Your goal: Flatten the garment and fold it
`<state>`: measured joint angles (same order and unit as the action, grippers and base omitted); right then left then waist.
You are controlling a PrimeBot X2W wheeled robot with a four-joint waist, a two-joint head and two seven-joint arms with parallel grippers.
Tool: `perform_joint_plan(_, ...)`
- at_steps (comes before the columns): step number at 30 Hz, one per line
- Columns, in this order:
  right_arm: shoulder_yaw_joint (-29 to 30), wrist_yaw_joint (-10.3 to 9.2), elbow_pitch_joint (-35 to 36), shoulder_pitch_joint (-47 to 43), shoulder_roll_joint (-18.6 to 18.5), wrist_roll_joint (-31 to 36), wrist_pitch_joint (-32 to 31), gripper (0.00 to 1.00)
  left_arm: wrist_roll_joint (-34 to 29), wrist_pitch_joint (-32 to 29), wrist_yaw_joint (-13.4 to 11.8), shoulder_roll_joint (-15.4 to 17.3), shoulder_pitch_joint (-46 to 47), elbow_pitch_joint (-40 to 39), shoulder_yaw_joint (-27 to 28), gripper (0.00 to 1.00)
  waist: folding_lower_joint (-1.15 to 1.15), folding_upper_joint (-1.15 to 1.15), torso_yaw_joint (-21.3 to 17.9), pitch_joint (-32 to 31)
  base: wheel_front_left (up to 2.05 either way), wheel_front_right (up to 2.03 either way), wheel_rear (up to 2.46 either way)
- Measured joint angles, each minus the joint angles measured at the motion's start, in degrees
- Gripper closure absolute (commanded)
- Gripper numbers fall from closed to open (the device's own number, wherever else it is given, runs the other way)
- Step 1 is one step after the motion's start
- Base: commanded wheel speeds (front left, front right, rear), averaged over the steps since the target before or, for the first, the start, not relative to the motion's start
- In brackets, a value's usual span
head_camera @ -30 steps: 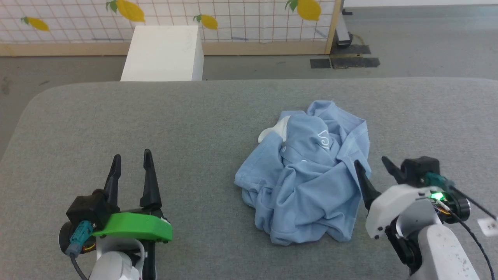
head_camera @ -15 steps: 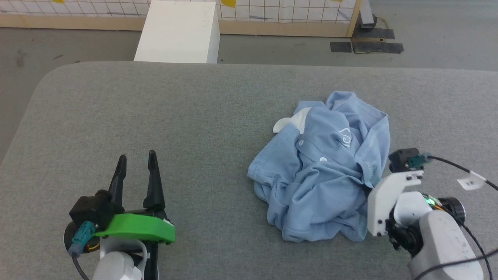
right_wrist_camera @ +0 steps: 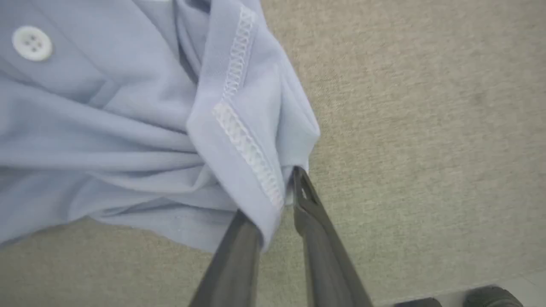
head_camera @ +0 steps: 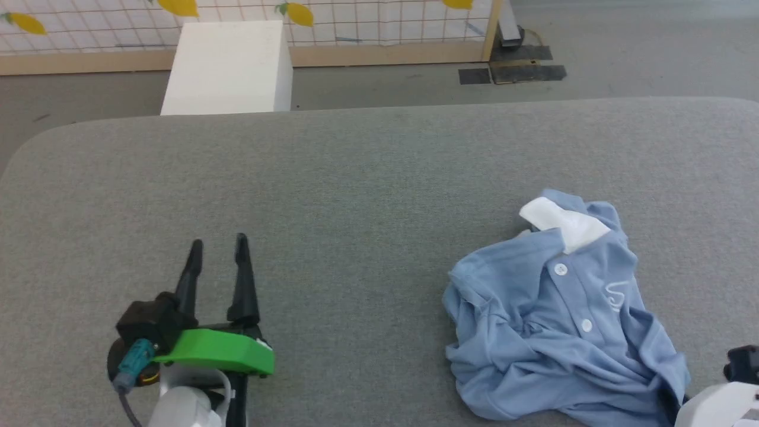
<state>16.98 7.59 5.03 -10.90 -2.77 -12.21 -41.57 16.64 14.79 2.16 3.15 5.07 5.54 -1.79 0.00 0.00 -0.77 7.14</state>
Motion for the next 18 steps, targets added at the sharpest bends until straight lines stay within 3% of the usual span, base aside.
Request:
perform_joint_plan(4, -0.2, -0.02, 2.0, 1.0, -0.1, -0.9, 9.5, 0.00, 0.6, 0.0, 0.8, 0.0, 0.6, 1.9, -3.3, 0.00, 0.00, 0.00, -1.9, 0.4, 0.00, 0.00, 0.00)
perform_joint_plan(10, -4.8, -0.02, 2.6, 4.3, -0.1, 2.1, 25.5, 0.00, 3.8, -2.1, 1.9, -0.2, 5.4, 6.3, -14.6, 0.00, 0.00, 0.00, -3.9, 0.5, 0.00, 0.00, 0.00)
perform_joint_plan(14, -7.7, -0.02, 1.5, 5.7, -0.1, 3.7, 31.7, 0.00, 8.2, -8.4, 1.8, -0.2, 10.8, 9.3, -23.0, 0.00, 0.00, 0.00, -4.8, 0.8, 0.00, 0.00, 0.00)
perform_joint_plan(18, -10.3, -0.02, -0.3, 7.3, -0.1, 3.8, 34.2, 0.00, 13.7, -16.2, 0.1, -0.3, 15.9, 13.5, -29.2, 0.00, 0.00, 0.00, -5.6, 1.5, 0.00, 0.00, 0.00)
